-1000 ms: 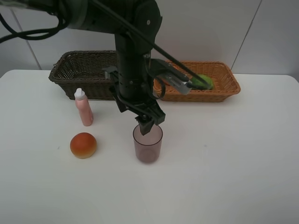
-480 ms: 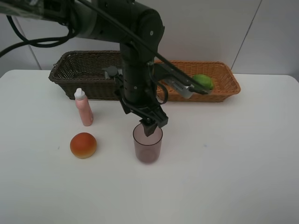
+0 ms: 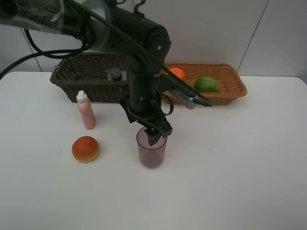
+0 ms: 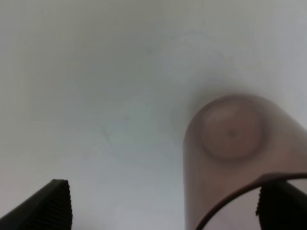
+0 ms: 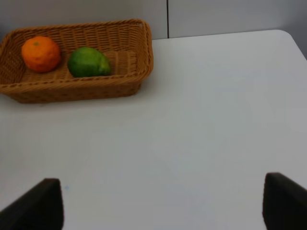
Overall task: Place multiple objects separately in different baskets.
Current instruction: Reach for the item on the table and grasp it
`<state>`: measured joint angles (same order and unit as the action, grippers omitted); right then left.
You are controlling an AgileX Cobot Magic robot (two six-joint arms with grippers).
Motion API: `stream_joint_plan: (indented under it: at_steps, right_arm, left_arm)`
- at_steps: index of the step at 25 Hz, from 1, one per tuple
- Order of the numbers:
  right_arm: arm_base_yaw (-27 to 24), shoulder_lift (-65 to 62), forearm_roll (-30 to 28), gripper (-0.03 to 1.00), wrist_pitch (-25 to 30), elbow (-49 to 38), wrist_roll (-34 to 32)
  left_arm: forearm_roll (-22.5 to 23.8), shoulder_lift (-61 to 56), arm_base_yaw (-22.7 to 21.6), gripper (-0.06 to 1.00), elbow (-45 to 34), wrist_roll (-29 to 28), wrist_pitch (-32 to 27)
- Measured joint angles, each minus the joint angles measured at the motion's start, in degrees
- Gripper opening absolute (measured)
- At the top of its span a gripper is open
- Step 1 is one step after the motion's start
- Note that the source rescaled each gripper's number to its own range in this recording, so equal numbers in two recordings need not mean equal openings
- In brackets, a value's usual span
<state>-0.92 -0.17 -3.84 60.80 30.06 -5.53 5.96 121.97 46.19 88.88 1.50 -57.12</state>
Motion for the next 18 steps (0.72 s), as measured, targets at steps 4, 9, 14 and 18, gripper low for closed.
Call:
stream_joint_plan:
  at_steps: [4, 9, 14, 18]
  right_arm:
    - [0.0, 0.0, 0.0, 0.84, 0.0, 0.0, 0.0]
    - [0.0, 0.0, 0.0, 0.84, 0.0, 0.0, 0.0]
    - [0.0, 0.0, 0.0, 0.84, 0.0, 0.0, 0.0]
    - [0.0, 0.0, 0.0, 0.84, 0.0, 0.0, 0.0]
  left_arm:
    - [0.0, 1.3, 0.0, 1.0, 0.0, 0.0, 0.0]
    - [0.0, 2.1, 0.0, 1.0, 0.0, 0.1, 0.0]
    - [0.0, 2.1, 0.0, 0.99, 0.0, 0.4, 0.0]
    - [0.0, 2.1, 0.0, 0.84, 0.0, 0.4, 0.1]
